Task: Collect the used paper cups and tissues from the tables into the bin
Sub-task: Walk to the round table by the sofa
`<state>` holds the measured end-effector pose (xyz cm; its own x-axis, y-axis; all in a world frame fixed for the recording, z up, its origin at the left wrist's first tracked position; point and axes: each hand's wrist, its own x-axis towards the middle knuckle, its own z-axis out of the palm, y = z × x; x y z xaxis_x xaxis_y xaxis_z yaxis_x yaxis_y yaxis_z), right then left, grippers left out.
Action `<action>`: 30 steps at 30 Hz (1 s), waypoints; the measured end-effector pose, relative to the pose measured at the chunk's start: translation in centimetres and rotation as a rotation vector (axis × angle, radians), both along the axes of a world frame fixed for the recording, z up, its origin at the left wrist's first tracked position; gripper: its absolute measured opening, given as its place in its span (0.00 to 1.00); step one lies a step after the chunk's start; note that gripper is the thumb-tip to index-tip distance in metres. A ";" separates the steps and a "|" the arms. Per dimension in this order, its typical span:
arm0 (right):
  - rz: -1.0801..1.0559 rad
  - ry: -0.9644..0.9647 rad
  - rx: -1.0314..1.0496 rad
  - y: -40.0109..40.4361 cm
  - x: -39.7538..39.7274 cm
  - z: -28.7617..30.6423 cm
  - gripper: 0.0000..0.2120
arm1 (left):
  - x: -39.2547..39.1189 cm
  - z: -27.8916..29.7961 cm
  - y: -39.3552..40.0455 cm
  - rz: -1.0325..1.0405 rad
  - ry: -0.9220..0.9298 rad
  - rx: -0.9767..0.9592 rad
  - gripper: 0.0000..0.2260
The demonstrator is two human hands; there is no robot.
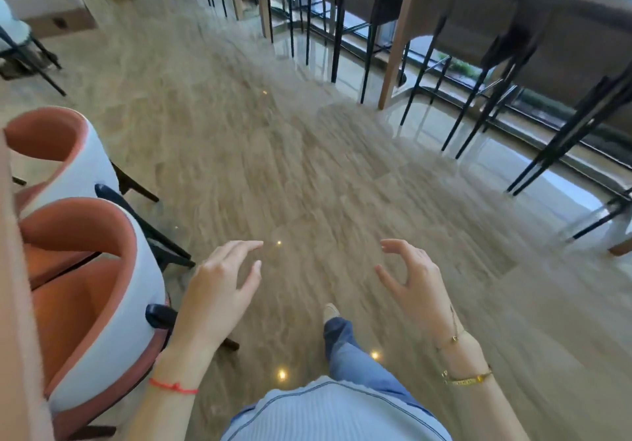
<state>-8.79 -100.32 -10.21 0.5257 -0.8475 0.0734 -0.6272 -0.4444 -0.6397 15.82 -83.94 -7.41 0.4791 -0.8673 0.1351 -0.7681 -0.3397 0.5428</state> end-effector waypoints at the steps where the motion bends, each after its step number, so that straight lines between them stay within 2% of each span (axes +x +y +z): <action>1: 0.021 0.001 0.000 -2.4 1.2 0.0 0.15 | 0.8 -0.1 -1.9 0.020 0.005 0.001 0.12; 9: 0.241 0.053 -0.047 -20.5 12.3 2.1 0.16 | 7.9 1.5 -15.1 0.219 0.038 -0.047 0.12; 18: 0.424 0.065 -0.020 -31.7 26.5 1.1 0.17 | 17.5 0.7 -23.1 0.408 0.029 -0.019 0.11; 23: 0.480 0.060 0.003 -37.4 36.1 -0.1 0.17 | 26.0 -0.4 -28.1 0.460 0.028 -0.021 0.11; 30: 0.551 0.016 -0.010 -45.4 54.3 1.4 0.17 | 41.6 0.8 -34.5 0.533 0.005 -0.030 0.12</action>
<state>45.55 -145.76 -8.78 0.8925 -0.4458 0.0683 -0.3096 -0.7156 -0.6261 57.39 -118.44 -6.59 0.8529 -0.4991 0.1532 -0.4907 -0.6663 0.5614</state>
